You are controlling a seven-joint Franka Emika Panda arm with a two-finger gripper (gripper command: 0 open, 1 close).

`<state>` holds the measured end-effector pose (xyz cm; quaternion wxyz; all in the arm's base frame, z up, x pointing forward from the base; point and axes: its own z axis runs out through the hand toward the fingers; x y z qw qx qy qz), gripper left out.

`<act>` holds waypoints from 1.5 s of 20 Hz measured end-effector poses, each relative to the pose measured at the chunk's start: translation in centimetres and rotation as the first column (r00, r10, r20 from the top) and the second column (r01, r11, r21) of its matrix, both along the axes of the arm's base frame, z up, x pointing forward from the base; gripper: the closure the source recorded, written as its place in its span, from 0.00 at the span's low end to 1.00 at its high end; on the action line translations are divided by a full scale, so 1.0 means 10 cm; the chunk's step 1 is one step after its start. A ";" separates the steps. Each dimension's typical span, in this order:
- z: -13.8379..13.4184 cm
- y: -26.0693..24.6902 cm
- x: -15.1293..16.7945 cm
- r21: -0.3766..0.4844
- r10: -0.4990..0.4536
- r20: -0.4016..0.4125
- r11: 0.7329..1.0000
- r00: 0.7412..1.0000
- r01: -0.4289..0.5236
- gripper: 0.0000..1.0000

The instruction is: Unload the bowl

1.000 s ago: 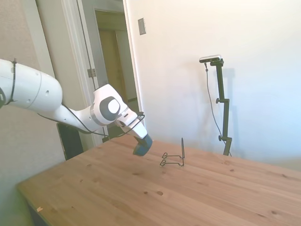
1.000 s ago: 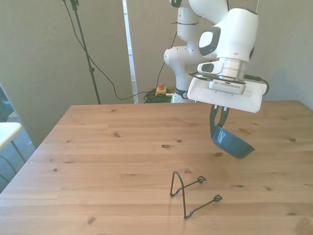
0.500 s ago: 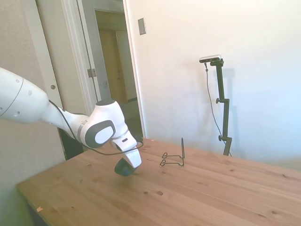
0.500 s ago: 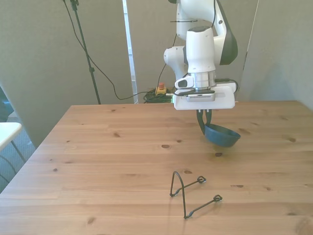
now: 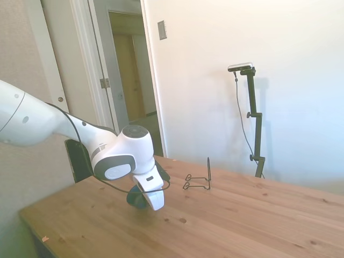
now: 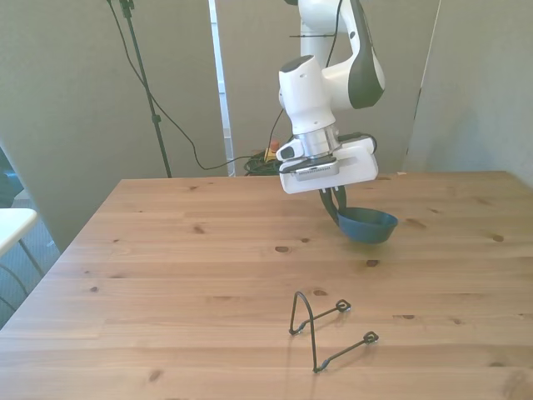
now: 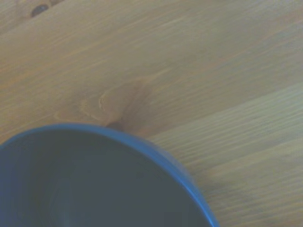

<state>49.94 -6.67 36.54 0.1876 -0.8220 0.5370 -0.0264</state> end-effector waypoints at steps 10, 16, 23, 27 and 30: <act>-0.18 -0.07 0.23 0.019 0.021 -0.060 1.000 0.998 -0.020 0.00; -0.17 -0.08 0.25 0.018 0.020 -0.057 1.000 0.998 -0.019 0.00; 0.03 -0.04 0.24 -0.001 0.024 -0.004 1.000 1.000 -0.024 0.00; 0.25 0.11 0.15 -0.027 0.054 0.032 0.998 0.998 -0.053 0.00; 0.43 0.27 0.06 -0.070 0.097 0.051 0.993 0.994 -0.094 0.00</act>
